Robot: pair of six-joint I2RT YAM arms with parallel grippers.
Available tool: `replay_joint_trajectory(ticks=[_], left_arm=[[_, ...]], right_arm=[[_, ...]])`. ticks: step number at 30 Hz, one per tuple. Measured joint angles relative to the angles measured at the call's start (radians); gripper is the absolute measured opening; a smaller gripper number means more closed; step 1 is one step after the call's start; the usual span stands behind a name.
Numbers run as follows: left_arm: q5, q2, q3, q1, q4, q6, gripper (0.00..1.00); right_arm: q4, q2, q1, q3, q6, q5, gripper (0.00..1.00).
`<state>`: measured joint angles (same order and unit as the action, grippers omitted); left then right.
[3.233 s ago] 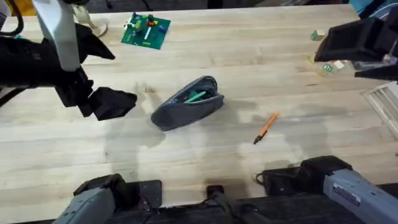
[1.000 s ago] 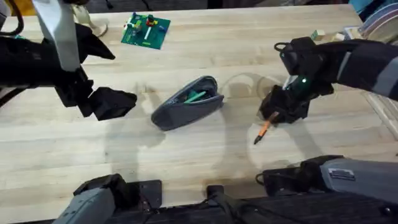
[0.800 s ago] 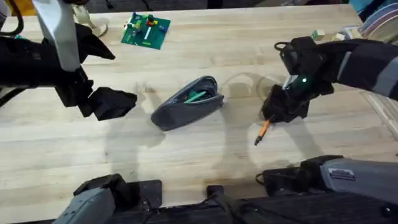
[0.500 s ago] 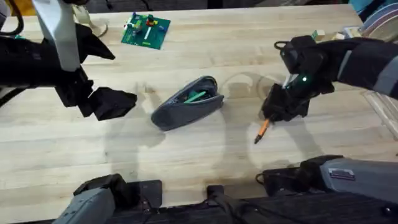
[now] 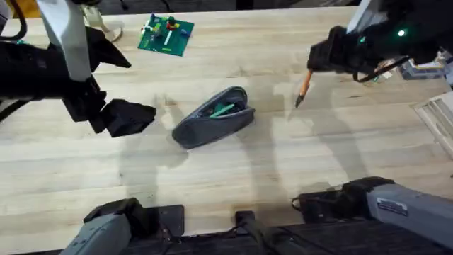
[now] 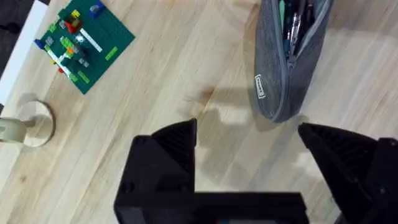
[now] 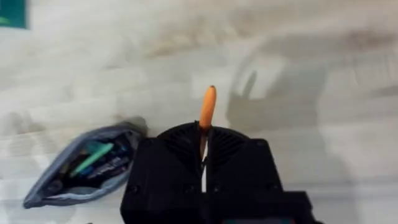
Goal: Unzip the bag, pick up the pens from the table one at a time and place them inside, then zip the bag closed.
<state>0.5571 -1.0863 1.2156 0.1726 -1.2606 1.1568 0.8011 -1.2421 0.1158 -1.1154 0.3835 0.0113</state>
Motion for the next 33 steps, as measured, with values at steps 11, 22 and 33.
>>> replay_joint_trajectory(ticks=[11, 22, 33], left_arm=[[0.000, 0.000, 0.000, 0.000, 0.000, 0.000, 0.993], [0.000, 0.000, 0.000, 0.000, 0.000, 0.000, 0.993], [0.000, 0.000, 0.000, 0.000, 0.001, 0.000, 0.993]], right_arm=[[-0.317, 0.030, 0.003, 0.000, -0.113, 0.291, 0.032], [-0.382, 0.029, 0.143, 0.000, -0.527, 0.480, 0.032], [-0.294, -0.054, 0.342, -0.001, -1.042, 0.499, 0.032]])
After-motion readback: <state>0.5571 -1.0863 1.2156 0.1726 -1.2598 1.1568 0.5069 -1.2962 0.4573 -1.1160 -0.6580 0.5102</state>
